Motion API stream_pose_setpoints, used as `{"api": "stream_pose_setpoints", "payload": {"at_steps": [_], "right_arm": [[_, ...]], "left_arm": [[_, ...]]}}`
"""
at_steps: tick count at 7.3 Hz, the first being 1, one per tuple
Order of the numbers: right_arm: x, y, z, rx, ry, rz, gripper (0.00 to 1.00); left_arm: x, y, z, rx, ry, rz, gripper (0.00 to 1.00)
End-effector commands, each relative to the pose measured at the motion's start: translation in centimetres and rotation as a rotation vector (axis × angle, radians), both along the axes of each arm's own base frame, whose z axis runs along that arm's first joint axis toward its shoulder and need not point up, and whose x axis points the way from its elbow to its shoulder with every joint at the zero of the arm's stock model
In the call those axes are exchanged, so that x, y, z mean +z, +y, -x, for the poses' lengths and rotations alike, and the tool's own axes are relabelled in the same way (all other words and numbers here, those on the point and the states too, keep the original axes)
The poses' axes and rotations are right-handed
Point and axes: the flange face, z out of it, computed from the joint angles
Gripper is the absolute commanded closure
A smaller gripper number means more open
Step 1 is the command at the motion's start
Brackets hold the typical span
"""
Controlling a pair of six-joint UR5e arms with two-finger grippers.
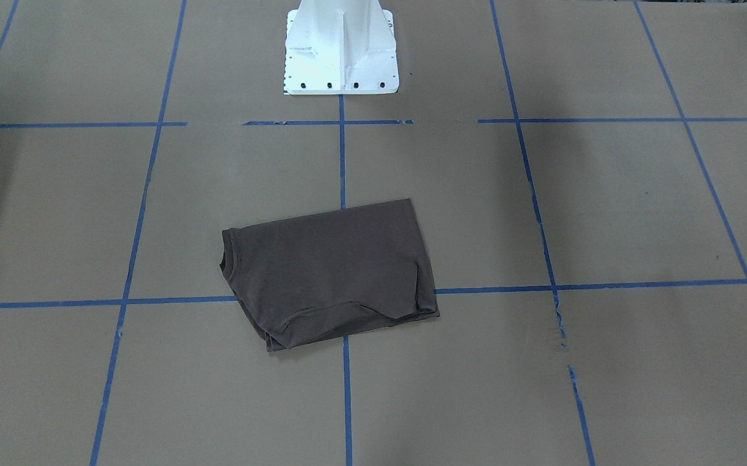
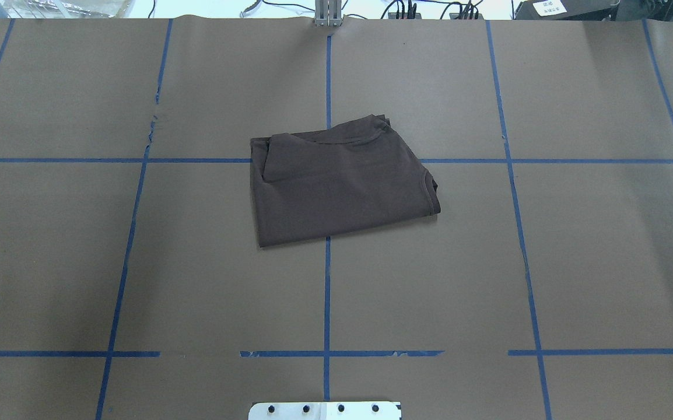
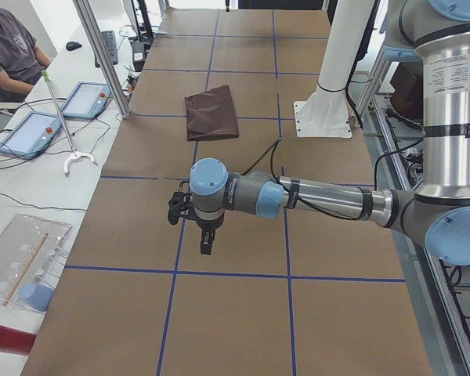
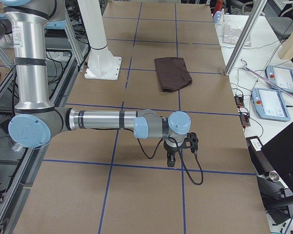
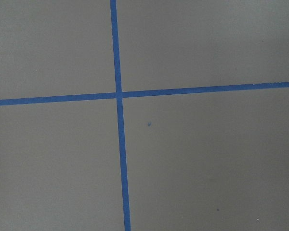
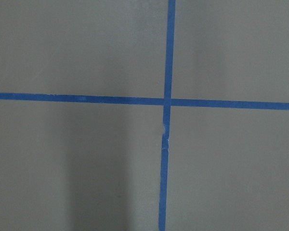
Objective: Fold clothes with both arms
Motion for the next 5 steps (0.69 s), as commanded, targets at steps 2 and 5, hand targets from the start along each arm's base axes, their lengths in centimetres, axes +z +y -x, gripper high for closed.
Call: {"api": "stream_pose_setpoints", "payload": {"at_steps": [2,5], "right_arm": [[0.07,0.08,0.23,0.006,0.003,0.012,0.00],[0.21,-0.03,0.25,0.003,0.002,0.012,0.00]], "left_arm": [[-0.81,-0.21,-0.05,0.001,0.005,-0.019,0.00],[-1.49,-0.36,-0.06,0.004,0.005,-0.032,0.00]]}}
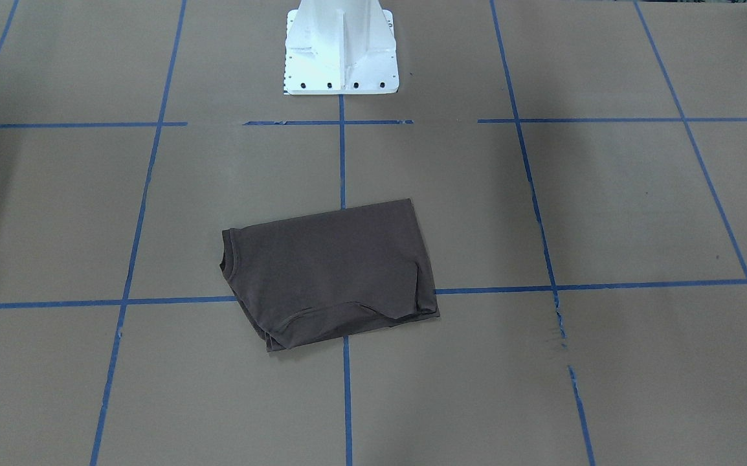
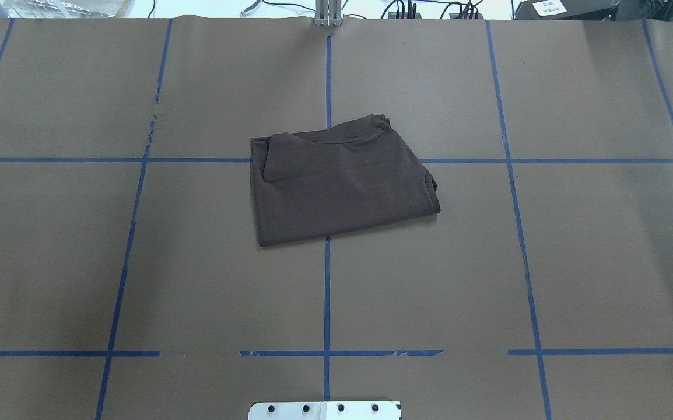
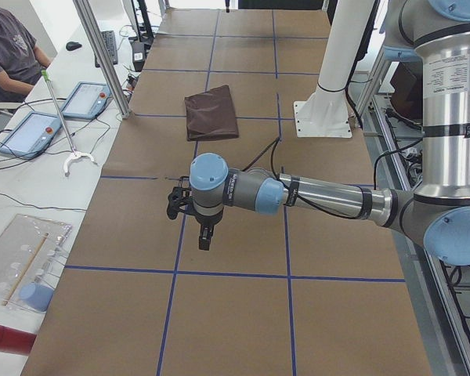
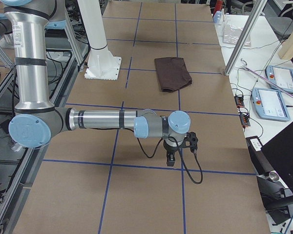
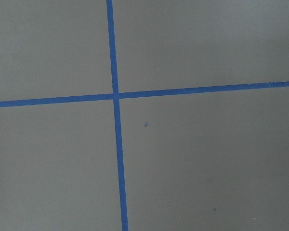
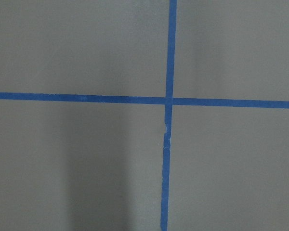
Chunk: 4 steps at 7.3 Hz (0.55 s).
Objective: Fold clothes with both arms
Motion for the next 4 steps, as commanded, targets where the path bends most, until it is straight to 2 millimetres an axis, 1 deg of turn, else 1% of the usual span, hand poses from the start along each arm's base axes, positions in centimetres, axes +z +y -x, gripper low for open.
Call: {"api": "stream_pose_setpoints", "payload": {"at_steps": [1,4], "right_arm": [[0.68,0.11,0.00,-0.003,0.000,0.013,0.00],[0.52,0.09,0.00,0.002,0.000,0.012,0.00]], "left_arm": [[-0.90,0.19,0.01,0.001,0.001,-0.015,0.00],[-1.06,0.38,0.04,0.000,-0.002,-0.018,0.00]]}}
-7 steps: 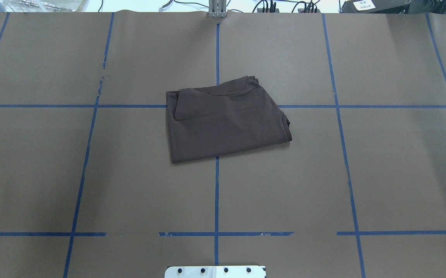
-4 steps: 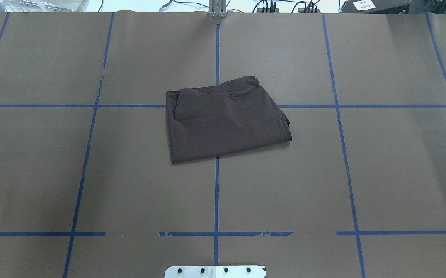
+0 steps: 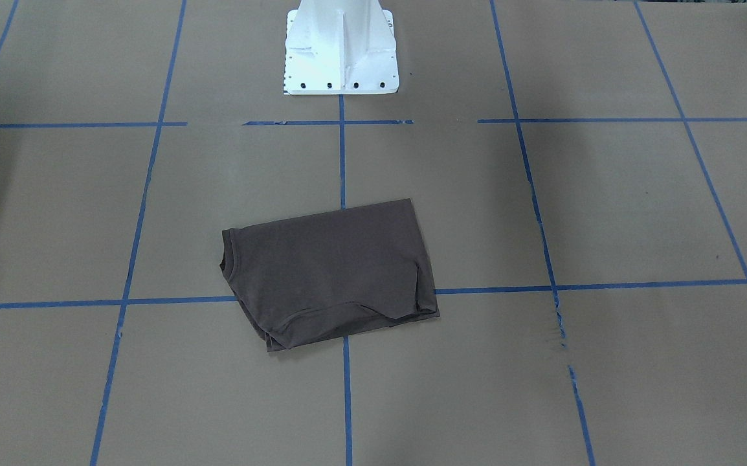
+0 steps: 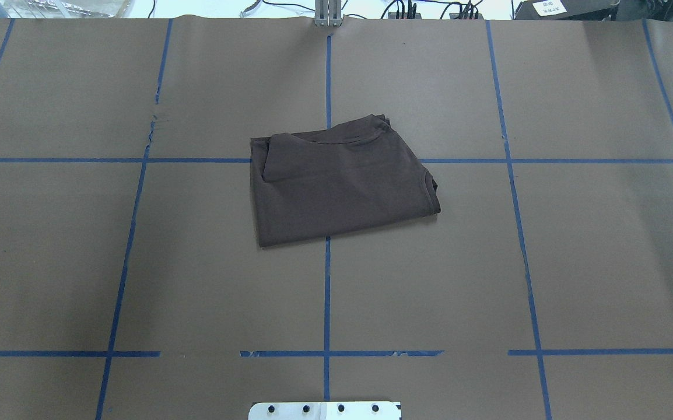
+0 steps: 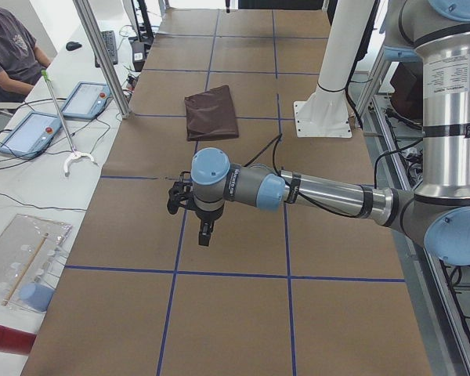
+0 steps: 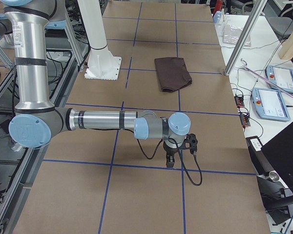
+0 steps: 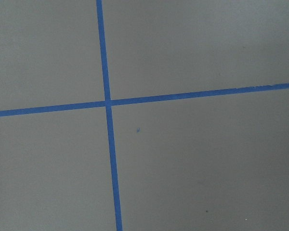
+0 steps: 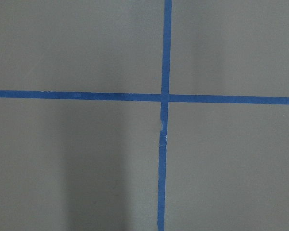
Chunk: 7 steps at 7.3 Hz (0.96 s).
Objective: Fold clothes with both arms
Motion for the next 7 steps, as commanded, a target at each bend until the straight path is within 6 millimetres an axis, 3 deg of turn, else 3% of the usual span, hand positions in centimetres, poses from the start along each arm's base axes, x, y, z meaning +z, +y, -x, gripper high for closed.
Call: {"api": "stream_pose_setpoints", "payload": {"at_steps": [1,3,5,7], "right_arm": [[-0.5,-0.2,0.0,0.002,-0.004,-0.007,0.00],[-1.3,-0.3,0.1,0.003,-0.008,-0.021,0.00],[-4.1,-0.5,0.1,0.020,-0.019,-0.059,0.00],[-4.3,-0.2,0.3,0.019,-0.020,-0.056,0.00]], "left_arm": [[0.6,0.0,0.0,-0.001,-0.006,0.009,0.00],[1.2,-0.2,0.2,-0.005,-0.035,0.012,0.00],[0.9,-0.2,0.1,-0.005,-0.022,0.012,0.00],[0.9,-0.2,0.1,-0.004,-0.020,0.009,0.00]]}}
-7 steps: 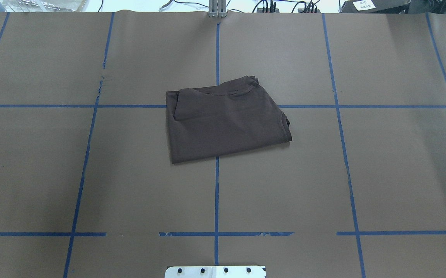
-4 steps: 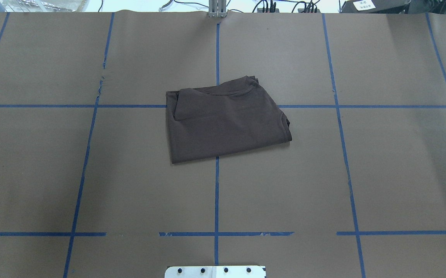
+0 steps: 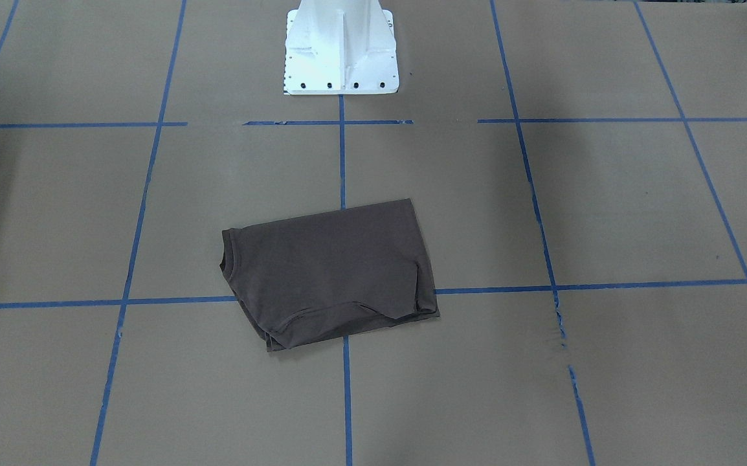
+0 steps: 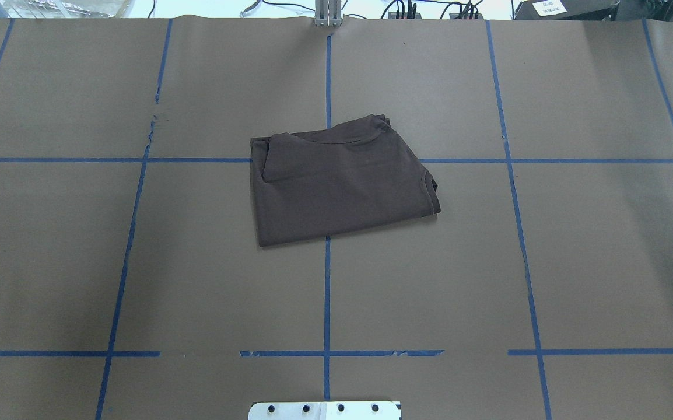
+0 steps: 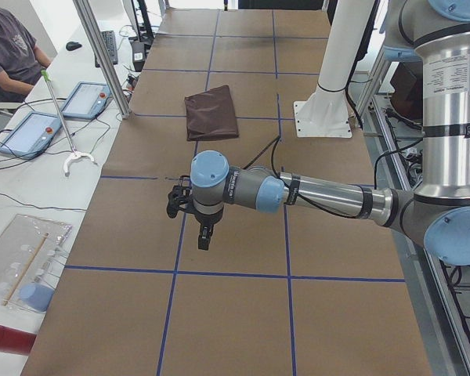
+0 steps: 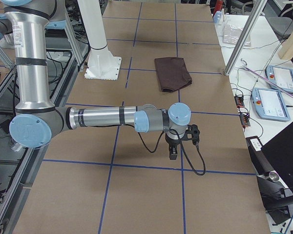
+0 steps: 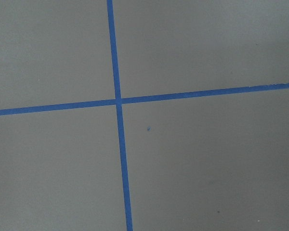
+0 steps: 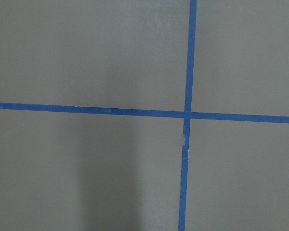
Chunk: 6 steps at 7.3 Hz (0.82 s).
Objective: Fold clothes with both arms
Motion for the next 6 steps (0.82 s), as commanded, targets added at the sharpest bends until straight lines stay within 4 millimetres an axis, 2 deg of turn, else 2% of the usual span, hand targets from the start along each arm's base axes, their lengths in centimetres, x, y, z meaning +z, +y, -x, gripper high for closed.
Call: {"api": "stream_pose_setpoints", "payload": {"at_steps": [1,6], "right_arm": [[0.25,0.64,0.26,-0.003,0.001,0.008,0.00],[0.39,0.74,0.70,-0.013,0.003,0.007,0.00]], "left_arm": [[-0.07,-0.03,-0.02,0.000,0.002,-0.004,0.00],[-0.23,-0.02,-0.02,0.001,0.002,-0.008,0.00]]}}
